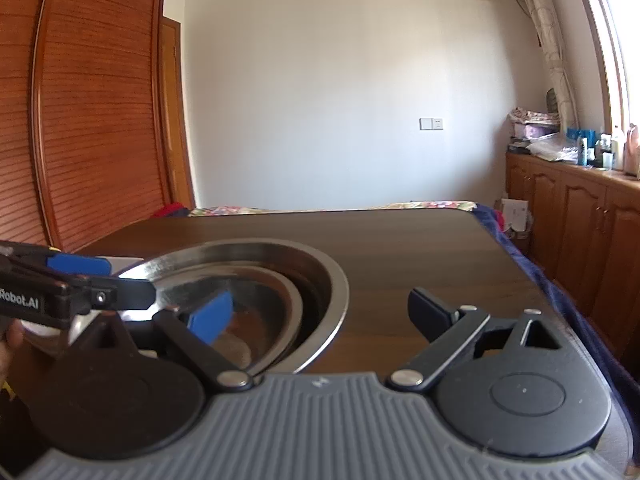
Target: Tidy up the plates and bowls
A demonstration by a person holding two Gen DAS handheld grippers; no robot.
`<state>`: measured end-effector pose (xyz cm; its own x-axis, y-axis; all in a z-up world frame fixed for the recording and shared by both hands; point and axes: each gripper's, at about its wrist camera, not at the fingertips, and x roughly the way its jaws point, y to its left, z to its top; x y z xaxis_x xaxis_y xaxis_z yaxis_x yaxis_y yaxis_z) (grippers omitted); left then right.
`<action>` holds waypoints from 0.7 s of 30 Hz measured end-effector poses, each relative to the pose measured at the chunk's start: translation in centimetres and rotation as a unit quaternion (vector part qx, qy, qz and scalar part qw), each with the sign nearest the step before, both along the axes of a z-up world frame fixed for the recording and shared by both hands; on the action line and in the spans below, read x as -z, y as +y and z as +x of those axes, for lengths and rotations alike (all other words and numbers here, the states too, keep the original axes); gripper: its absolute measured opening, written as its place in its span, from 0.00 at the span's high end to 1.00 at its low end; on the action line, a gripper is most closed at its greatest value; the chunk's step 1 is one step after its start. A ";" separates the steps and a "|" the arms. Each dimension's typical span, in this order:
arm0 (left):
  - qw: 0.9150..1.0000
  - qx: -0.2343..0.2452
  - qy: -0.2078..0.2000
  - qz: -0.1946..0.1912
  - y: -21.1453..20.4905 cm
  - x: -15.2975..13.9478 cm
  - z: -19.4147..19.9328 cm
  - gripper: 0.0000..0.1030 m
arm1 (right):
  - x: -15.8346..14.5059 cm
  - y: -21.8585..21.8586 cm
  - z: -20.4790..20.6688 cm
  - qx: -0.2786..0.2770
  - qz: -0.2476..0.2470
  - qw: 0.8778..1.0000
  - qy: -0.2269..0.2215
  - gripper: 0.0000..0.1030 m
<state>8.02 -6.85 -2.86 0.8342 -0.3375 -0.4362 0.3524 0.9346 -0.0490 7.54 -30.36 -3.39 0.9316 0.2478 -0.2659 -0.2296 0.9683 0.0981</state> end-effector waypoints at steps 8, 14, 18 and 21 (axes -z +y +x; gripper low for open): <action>1.000 0.011 0.011 0.002 -0.3 0.3 0.4 0.16 | 0.1 -0.1 -0.2 -0.007 0.011 1.000 -0.004 0.08; 1.000 0.013 0.012 0.003 -0.6 0.3 0.3 0.21 | 0.2 -0.1 -0.2 -0.010 0.009 1.000 -0.003 0.09; 1.000 0.013 0.010 0.001 -0.7 0.2 0.3 0.27 | 0.2 0.1 -0.3 -0.012 0.005 1.000 -0.004 0.11; 1.000 0.015 0.010 0.002 -0.8 0.0 0.1 0.27 | 0.1 0.0 -0.2 -0.014 0.006 1.000 -0.002 0.15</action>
